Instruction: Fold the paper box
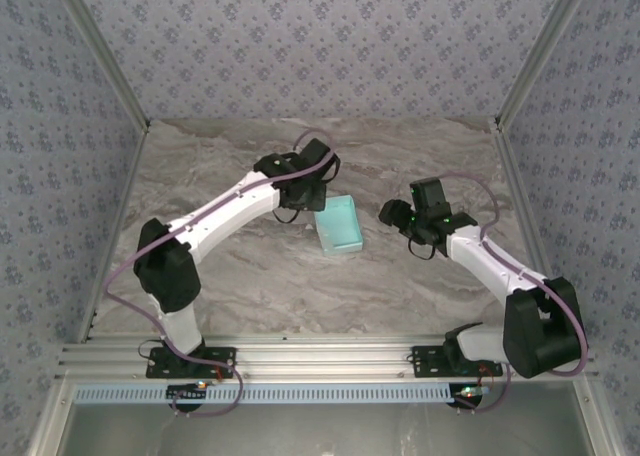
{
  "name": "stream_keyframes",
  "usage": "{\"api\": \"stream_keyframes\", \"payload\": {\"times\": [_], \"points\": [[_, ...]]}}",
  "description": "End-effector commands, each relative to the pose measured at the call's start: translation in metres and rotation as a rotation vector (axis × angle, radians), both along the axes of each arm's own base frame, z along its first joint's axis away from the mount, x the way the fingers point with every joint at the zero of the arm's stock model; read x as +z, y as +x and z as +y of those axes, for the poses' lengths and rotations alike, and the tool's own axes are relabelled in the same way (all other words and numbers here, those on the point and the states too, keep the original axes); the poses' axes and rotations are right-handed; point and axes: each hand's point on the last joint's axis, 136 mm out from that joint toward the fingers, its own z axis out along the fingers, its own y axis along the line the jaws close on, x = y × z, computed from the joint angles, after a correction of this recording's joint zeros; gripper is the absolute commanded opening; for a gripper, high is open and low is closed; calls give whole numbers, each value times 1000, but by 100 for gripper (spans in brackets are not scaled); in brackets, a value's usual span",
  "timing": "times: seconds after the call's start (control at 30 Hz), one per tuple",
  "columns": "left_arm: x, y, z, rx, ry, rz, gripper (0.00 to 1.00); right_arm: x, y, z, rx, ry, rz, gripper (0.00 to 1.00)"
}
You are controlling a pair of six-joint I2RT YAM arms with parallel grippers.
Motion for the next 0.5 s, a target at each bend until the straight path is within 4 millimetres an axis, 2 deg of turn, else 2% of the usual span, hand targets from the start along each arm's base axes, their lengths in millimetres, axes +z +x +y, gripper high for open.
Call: {"api": "stream_keyframes", "payload": {"times": [0.0, 0.07, 0.17, 0.3, 0.47], "points": [[11, 4, 11, 13, 104, -42, 35, -2, -1, 1, 20, 1, 8, 70], [7, 6, 8, -19, 117, -45, 20, -1, -1, 2, 27, 4, 4, 70], [5, 11, 5, -80, 165, -50, 8, 0, -1, 1, 30, -7, 7, 70], [6, 13, -6, -276, 226, -58, 6, 5, 0, 0, 25, 7, -6, 70], [23, 17, -17, -606, 339, -157, 6, 10, 1, -6, 13, 7, -23, 70]]}}
